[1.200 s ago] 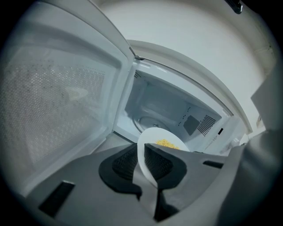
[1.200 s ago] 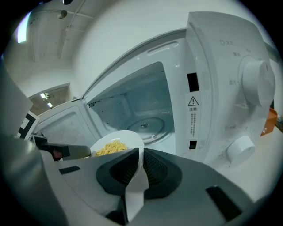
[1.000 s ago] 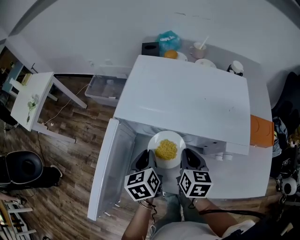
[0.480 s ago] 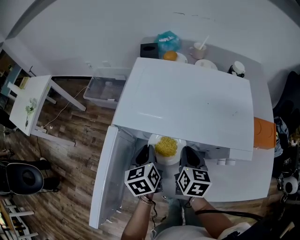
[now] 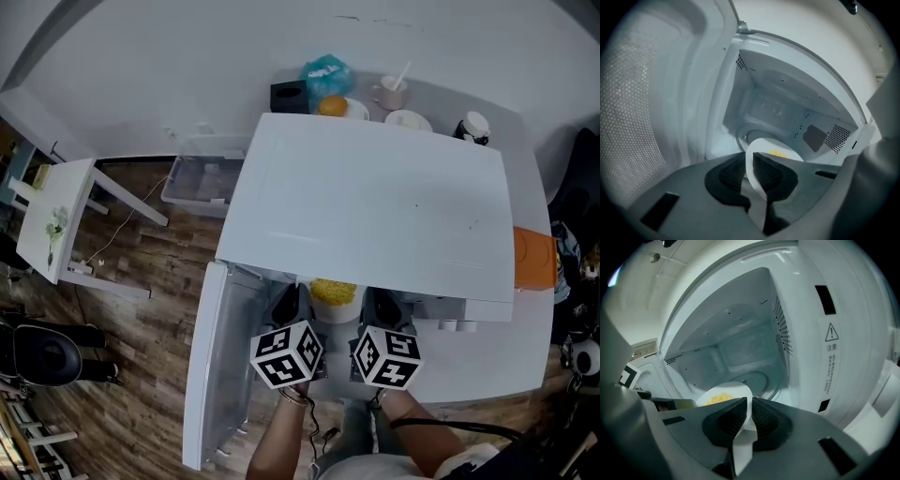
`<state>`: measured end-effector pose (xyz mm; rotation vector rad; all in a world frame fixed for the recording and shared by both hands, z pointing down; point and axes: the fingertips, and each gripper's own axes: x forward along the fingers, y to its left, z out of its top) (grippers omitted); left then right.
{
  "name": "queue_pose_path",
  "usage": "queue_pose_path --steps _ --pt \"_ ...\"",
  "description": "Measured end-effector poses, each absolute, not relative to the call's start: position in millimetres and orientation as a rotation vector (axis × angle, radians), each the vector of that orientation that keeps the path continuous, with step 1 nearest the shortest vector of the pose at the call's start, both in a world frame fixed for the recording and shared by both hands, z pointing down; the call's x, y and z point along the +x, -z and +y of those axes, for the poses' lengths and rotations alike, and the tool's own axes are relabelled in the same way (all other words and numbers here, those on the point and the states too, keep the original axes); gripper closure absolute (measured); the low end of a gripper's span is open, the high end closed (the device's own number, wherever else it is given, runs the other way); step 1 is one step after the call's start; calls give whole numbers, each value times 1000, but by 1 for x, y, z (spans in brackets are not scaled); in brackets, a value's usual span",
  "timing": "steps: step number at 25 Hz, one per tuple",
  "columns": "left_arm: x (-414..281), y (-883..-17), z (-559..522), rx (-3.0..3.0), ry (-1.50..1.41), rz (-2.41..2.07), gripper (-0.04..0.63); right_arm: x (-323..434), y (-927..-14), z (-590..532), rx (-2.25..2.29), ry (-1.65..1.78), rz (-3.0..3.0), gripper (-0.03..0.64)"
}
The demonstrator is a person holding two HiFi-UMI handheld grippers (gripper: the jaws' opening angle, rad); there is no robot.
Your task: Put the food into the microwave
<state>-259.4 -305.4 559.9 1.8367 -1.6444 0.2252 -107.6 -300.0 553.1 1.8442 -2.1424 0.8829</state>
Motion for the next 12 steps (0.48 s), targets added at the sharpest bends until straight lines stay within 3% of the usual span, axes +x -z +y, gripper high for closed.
queue_pose_path --steps 12 --pt "-252 -568 -320 1861 -228 -1649 545 -99 -561 -315 1938 -886 -2105 575"
